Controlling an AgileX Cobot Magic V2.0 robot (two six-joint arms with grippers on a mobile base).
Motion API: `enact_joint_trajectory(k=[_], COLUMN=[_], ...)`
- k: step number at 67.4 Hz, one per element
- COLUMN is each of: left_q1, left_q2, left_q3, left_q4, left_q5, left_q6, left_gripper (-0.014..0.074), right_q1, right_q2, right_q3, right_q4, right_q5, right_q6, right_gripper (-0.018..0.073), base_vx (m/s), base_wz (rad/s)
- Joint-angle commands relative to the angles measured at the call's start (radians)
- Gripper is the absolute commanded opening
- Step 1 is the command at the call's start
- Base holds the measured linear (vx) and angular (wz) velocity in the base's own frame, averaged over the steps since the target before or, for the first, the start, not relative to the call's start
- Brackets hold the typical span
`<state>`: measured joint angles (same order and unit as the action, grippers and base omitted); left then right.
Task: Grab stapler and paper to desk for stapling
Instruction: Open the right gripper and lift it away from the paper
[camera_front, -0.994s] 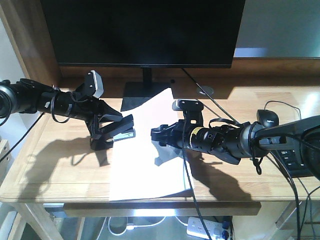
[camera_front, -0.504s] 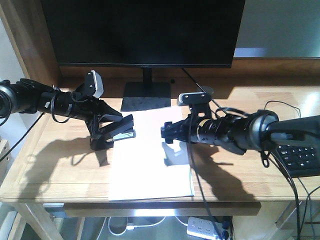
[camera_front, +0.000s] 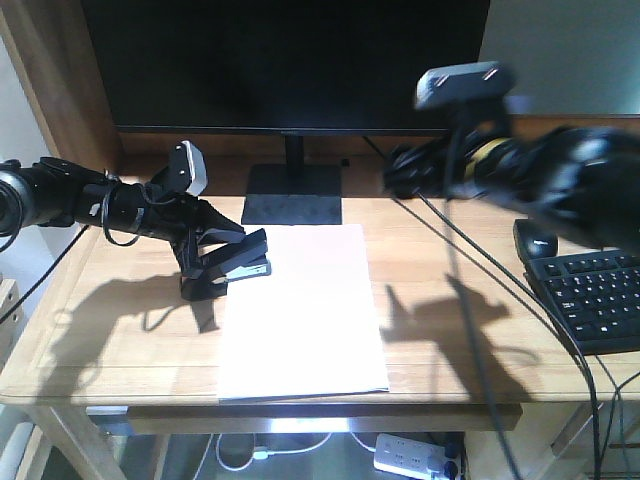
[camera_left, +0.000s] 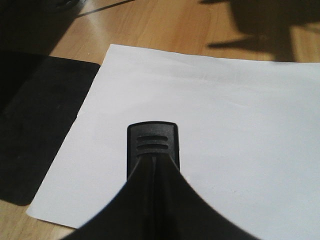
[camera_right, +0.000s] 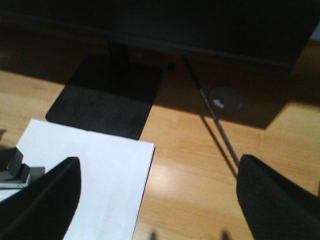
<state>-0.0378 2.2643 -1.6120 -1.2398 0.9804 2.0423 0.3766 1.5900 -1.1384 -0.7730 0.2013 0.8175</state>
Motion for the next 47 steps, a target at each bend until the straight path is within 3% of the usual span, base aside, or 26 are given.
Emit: enact_joint_trajectory(k=[1,26,47], left_q1=[-0.003,-0.003,-0.003], left_q2=[-0.069,-0.069,-0.069], left_q3=[-0.028,-0.028,-0.028], left_q4=[-0.061,-0.061,-0.061], left_q5=[0.028,0.028,0.028], left_q6=[-0.010,-0.010,-0.010], left_gripper=[-0.0006,-0.0006,-0.0006], right_q1=[-0.007,-0.007,-0.007], right_q2=[-0.165,-0.628,-1.029], right_q3=[0.021,0.340,0.631], right_q4=[-0.047,-0.168,-0.182], right_q5=[-0.021,-0.091,-0.116], right_q6=[-0.012,-0.012,-0.009], right_gripper=[0.0580,0.0580,0.0580], base_vx=[0.00,0.00,0.00], base_wz=[0.00,0.00,0.00])
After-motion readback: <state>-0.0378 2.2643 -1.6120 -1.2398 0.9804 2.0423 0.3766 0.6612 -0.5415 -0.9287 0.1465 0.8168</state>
